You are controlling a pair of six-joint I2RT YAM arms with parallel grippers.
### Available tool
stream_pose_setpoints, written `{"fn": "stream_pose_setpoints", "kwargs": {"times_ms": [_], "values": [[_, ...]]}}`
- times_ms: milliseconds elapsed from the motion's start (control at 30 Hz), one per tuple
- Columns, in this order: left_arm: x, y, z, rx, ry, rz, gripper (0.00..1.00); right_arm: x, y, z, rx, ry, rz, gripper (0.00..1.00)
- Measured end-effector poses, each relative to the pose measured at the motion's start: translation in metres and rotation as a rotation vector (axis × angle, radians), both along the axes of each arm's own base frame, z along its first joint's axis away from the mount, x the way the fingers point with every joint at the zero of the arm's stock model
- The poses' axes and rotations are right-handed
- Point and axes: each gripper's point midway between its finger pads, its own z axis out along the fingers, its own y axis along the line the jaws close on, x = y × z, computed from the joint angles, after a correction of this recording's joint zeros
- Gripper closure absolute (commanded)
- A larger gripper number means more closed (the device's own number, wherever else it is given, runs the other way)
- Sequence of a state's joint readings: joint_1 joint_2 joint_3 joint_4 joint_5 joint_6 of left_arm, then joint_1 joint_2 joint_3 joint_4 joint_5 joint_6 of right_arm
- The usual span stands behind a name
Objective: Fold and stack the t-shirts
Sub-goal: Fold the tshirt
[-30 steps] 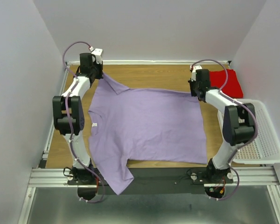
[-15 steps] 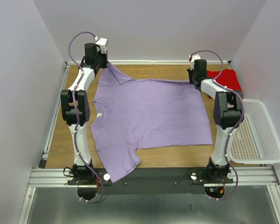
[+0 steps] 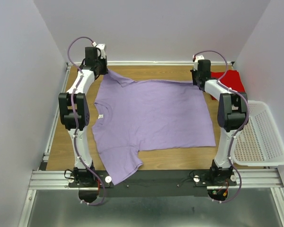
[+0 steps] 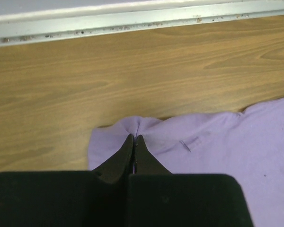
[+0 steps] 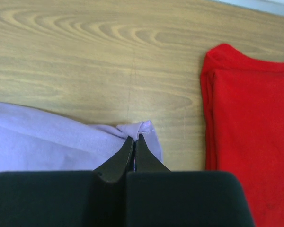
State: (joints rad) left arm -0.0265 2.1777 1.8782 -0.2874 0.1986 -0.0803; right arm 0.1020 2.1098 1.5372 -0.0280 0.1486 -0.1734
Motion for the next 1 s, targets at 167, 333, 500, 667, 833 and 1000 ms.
{"fn": "stream_pose_setpoints", "kwargs": {"times_ms": [167, 333, 500, 667, 833, 1000], "values": [[-0.021, 0.000, 0.015, -0.028, 0.017, 0.024, 1.00, -0.013, -0.007, 0.003, 0.006, 0.017, -0.016, 0.99], [-0.040, -0.001, 0.028, -0.057, 0.033, 0.047, 1.00, -0.021, -0.009, 0.014, 0.019, 0.010, -0.027, 0.99], [-0.058, -0.001, 0.027, -0.078, 0.078, 0.067, 1.00, -0.031, -0.010, 0.020, 0.027, 0.013, -0.034, 0.99], [-0.086, -0.002, 0.026, -0.094, 0.134, 0.084, 1.00, -0.047, -0.011, 0.024, 0.057, 0.030, -0.050, 0.99], [-0.112, 0.000, 0.037, -0.100, 0.153, 0.092, 1.00, -0.060, -0.011, 0.033, 0.077, 0.030, -0.058, 0.99], [-0.133, -0.001, 0.044, -0.119, 0.177, 0.101, 1.00, -0.066, -0.011, 0.041, 0.084, 0.028, -0.064, 0.99]]}}
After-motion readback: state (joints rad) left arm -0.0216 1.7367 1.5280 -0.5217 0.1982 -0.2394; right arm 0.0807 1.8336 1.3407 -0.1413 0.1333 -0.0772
